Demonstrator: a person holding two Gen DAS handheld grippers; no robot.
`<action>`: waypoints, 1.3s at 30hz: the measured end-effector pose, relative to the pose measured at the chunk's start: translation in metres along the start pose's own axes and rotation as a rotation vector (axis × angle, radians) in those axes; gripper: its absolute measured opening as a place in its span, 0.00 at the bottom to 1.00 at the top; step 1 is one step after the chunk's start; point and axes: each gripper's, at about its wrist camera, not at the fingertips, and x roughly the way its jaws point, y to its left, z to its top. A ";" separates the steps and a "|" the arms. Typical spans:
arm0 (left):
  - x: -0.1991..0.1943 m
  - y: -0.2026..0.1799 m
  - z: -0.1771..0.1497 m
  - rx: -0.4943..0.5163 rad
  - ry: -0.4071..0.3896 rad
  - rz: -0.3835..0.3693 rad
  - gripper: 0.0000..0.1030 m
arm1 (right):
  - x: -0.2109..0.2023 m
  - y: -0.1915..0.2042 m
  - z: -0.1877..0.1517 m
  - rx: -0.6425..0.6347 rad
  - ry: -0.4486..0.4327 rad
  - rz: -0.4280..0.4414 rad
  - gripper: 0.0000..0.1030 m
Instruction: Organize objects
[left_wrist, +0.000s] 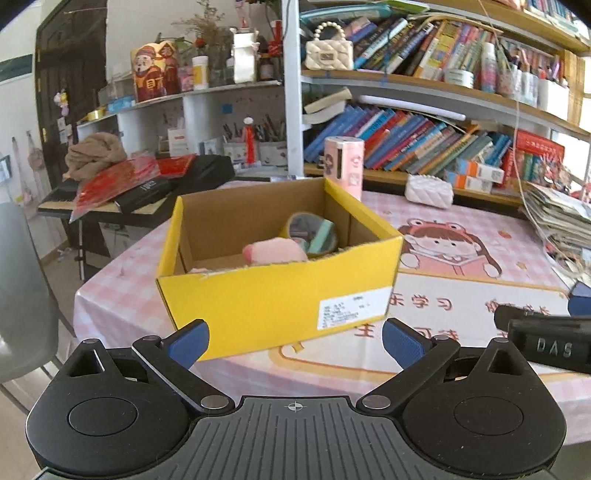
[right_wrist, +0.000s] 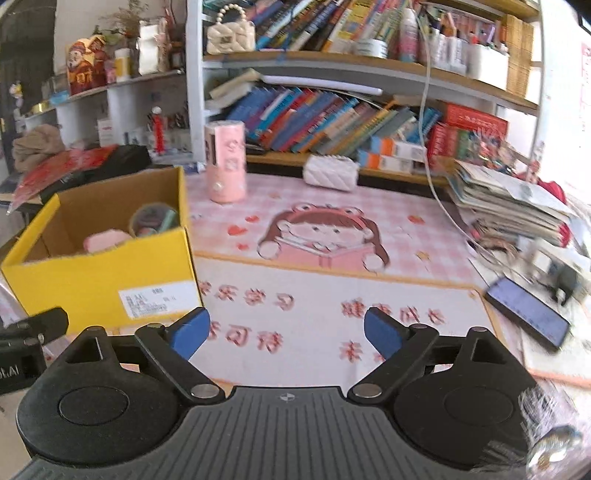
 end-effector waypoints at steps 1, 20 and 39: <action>-0.001 -0.002 -0.001 0.006 0.003 -0.005 0.98 | -0.002 -0.001 -0.004 0.000 0.003 -0.007 0.90; -0.003 -0.029 -0.018 0.060 0.087 -0.089 0.99 | -0.028 -0.019 -0.041 0.014 0.083 -0.138 1.00; -0.004 -0.045 -0.026 0.095 0.090 -0.010 0.99 | -0.021 -0.016 -0.047 0.022 0.135 -0.178 1.00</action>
